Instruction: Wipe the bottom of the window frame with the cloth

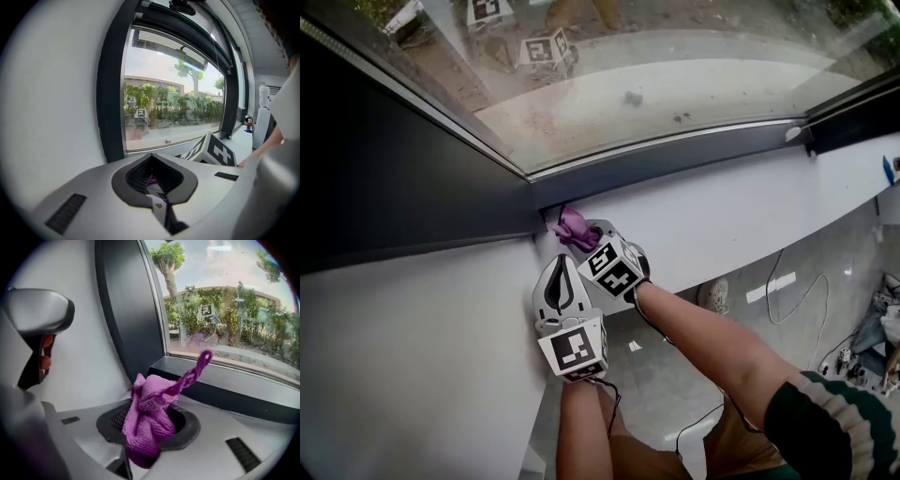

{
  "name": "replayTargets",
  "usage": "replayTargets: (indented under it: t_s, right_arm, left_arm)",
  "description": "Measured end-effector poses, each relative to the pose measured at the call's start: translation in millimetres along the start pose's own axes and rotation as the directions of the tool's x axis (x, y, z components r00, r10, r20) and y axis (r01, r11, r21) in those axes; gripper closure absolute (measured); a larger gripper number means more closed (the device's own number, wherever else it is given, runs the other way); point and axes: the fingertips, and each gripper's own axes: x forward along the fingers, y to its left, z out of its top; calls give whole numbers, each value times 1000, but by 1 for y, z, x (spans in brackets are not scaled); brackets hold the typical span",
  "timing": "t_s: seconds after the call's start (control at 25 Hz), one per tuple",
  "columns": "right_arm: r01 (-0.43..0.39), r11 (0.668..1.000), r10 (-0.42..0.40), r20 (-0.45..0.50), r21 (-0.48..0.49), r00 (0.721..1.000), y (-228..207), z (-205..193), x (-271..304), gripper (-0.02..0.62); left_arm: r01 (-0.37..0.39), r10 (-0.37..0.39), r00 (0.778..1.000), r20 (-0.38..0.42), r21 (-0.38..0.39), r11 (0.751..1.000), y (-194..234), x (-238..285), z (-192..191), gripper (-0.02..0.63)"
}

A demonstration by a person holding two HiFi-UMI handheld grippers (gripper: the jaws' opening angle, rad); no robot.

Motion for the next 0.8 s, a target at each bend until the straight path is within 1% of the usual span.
replayTargets:
  t_s: [0.08,0.16,0.24,0.6,0.8]
  right_arm:
    - [1,1000,-2,-10,-4,1000,-2,-4,3,465]
    - [5,1000,-5,-21,-4,1000,-3,-8,5,465]
    - [11,1000,-11,-26,2,1000,-7,-11,4,465]
    - [50,998,-49,-32,41,998,-39,-32,-21,465]
    - [72,996,-70,-46,54,997,-62,-49,-27,465]
  left_arm:
    - [-7,7,1000,0,24,1000,3,2,-2,600]
    - [-12,12,1000,1,65,998,4,3,-2,600]
    - [-3,3,1000,-3,97,995,2,5,0,600]
    - [51,-49,999,-17,125,991,-27,14,4,600]
    - [89,-87,996,-17,147,985,-48,31,4,600]
